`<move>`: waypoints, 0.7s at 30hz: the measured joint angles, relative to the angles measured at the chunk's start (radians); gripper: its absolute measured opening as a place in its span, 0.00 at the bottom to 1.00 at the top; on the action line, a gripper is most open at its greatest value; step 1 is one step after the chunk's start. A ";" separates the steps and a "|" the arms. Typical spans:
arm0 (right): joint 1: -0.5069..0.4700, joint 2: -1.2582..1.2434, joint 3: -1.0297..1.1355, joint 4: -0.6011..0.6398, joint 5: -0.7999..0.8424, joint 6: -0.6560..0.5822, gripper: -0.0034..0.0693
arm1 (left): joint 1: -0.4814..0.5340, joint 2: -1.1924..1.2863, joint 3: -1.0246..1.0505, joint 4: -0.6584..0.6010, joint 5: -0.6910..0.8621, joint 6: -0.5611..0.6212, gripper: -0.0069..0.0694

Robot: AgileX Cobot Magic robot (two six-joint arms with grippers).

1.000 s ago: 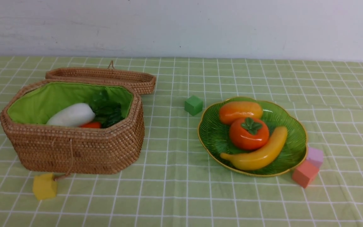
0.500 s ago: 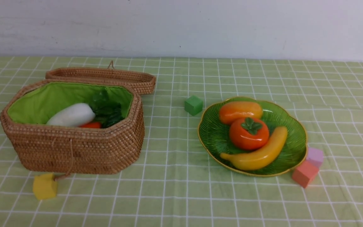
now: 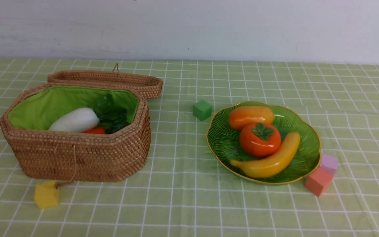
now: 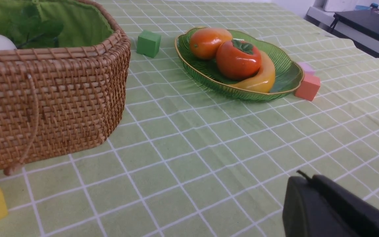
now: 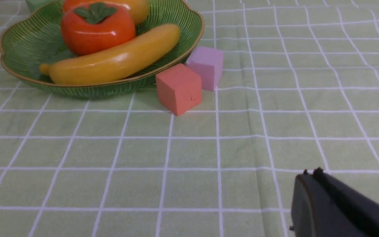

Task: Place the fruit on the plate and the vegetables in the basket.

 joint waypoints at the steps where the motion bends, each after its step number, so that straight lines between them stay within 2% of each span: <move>1: 0.000 0.000 0.000 0.000 0.000 0.000 0.02 | 0.000 0.000 0.000 0.000 0.000 0.000 0.08; 21: 0.000 0.000 0.000 0.000 -0.001 -0.001 0.04 | 0.011 0.000 0.000 0.026 -0.005 0.011 0.08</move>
